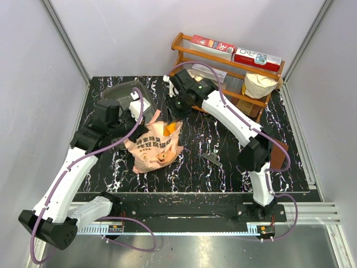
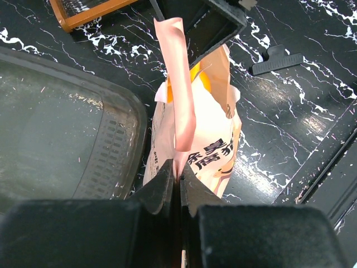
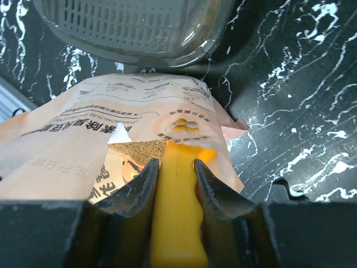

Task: Fill the litter box with clean litter

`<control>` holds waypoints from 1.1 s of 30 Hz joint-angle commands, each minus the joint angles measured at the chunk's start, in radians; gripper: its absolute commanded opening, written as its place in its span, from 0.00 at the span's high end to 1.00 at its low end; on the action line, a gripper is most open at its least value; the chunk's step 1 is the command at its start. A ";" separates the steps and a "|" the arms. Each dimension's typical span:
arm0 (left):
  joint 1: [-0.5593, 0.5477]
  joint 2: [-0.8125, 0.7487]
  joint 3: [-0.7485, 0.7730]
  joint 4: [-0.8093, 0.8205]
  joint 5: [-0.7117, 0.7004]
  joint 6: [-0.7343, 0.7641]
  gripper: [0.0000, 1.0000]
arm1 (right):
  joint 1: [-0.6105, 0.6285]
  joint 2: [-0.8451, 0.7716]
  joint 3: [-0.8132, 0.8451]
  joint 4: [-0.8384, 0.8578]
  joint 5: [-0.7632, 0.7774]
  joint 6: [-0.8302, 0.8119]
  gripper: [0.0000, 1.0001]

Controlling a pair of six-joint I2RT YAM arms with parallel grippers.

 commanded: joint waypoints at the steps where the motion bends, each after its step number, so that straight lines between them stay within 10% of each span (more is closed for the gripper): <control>1: -0.002 -0.022 0.040 0.226 0.084 0.013 1.00 | -0.041 0.069 -0.040 0.034 -0.203 -0.032 1.00; 20: -0.002 -0.016 0.049 0.107 0.020 0.212 1.00 | -0.309 0.021 -0.353 0.679 -1.024 0.439 1.00; 33: -0.002 0.009 0.080 0.037 -0.005 0.226 1.00 | -0.434 -0.060 -0.557 1.033 -1.201 0.737 1.00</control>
